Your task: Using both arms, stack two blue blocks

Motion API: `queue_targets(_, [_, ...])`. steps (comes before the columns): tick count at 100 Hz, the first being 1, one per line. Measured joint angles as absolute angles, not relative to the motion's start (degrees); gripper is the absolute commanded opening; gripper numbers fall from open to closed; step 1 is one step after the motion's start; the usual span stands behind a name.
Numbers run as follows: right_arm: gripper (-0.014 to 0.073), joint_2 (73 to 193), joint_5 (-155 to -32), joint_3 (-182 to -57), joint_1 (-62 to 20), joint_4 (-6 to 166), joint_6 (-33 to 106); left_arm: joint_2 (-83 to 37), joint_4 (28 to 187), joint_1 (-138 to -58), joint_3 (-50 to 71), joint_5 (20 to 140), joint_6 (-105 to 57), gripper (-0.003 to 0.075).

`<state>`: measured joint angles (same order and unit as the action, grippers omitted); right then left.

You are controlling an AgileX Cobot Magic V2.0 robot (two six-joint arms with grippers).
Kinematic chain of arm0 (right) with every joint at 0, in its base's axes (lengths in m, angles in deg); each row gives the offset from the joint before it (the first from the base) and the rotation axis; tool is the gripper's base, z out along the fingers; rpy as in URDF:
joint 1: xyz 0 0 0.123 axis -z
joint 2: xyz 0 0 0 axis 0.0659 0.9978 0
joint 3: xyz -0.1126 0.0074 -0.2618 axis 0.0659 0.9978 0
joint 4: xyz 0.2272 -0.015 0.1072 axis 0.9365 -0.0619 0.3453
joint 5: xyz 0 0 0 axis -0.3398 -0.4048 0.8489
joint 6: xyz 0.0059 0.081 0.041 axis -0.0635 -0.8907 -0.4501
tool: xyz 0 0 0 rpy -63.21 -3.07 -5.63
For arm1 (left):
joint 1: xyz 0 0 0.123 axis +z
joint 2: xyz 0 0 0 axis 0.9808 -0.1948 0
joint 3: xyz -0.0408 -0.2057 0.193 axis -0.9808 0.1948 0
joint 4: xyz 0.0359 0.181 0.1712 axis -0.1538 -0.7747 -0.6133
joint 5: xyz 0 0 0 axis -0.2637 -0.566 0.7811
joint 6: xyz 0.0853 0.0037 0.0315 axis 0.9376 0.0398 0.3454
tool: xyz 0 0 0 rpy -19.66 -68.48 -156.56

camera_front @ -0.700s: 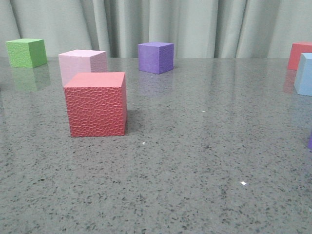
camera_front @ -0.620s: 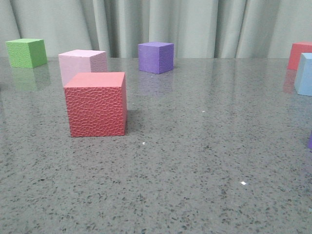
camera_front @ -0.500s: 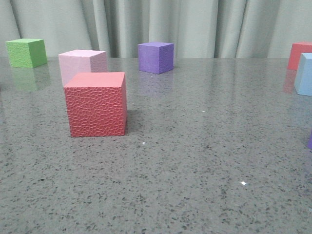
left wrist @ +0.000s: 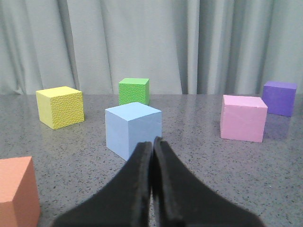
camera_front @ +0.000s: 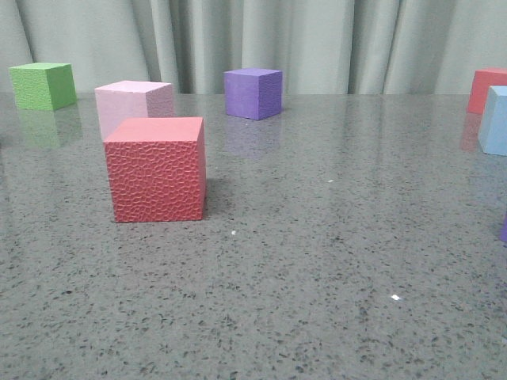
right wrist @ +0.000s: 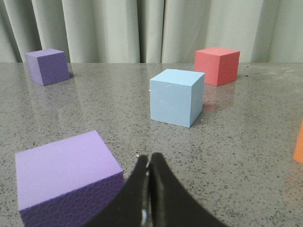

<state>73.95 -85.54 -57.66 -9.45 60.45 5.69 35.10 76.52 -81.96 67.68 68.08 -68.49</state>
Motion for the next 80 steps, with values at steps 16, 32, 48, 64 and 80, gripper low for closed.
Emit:
queue_targets(16, [-0.0122, 73.95, -85.25, -57.66, -9.45, 60.45, 5.69, 35.1, 76.52, -81.96, 67.68, 68.08, -68.49, -0.0019])
queue_targets(32, [-0.0122, 73.95, -82.12, -57.66, -9.45, 60.45, 5.69, 35.1, 76.52, -81.96, 67.68, 67.97, -68.49, -0.0019])
queue_targets(48, [-0.0122, 73.95, -83.03, -58.18, -9.45, 60.63, 5.69, 35.1, 76.76, -81.96, 67.68, 67.97, -68.49, -0.0019])
queue_targets(64, [-0.0122, 73.95, -88.01, -63.1, -9.45, 61.5, 5.69, 35.1, 79.69, -81.96, 67.06, 70.7, -68.49, -0.0019])
queue_targets(80, [-0.0122, 74.97, -94.04, -70.8, -9.45, 61.74, 5.69, 33.97, 82.36, -81.96, 61.71, 77.75, -68.49, -0.0019])
